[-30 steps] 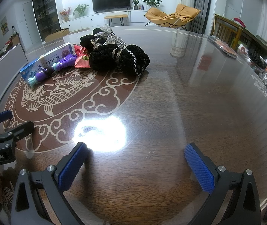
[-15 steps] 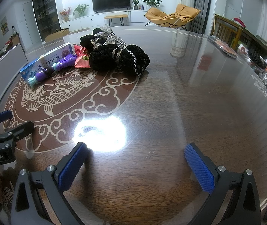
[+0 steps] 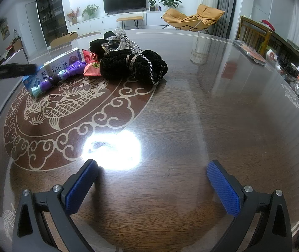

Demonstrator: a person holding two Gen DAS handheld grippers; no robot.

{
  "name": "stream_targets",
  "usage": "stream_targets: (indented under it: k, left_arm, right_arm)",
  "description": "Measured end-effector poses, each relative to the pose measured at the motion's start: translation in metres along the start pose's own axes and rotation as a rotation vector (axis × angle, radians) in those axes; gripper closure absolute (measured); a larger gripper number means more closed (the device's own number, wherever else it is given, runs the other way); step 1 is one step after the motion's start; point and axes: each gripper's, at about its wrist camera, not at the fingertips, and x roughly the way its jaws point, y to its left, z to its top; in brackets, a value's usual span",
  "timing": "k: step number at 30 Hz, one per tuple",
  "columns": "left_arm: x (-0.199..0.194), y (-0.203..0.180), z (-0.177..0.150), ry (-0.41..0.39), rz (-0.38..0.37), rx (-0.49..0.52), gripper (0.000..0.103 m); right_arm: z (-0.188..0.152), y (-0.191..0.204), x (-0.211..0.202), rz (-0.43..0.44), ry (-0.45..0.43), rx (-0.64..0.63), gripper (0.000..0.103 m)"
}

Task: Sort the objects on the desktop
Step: 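Grasp the blue-and-white medicine box with the left tool and lift it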

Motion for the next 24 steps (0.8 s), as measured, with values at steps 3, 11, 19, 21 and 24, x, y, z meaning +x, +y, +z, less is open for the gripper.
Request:
stream_targets:
  k: [3,11,19,21,24]
  left_arm:
    - [0.022,-0.009,0.017,0.037,0.022,0.076,0.000]
    - [0.059,-0.003,0.036,0.125,-0.098,0.012,0.074]
    - [0.039,0.027,-0.005,0.099,-0.202,-0.194,0.078]
    - [0.026,0.030,-0.026,0.098,-0.234,-0.230,0.078]
    - [-0.003,0.032,-0.066,0.096,-0.267,-0.259,0.078]
  right_arm:
    - [0.001,0.000,0.001,0.000,0.000,0.000,0.000]
    - [0.000,0.001,0.000,0.000,0.000,0.000,0.000]
    - [0.000,0.002,-0.001,0.000,0.001,0.001,0.000]
    - [-0.001,0.003,-0.002,0.000,0.001,0.001,0.000]
    - [-0.002,0.003,-0.002,0.000,0.001,0.001,0.000]
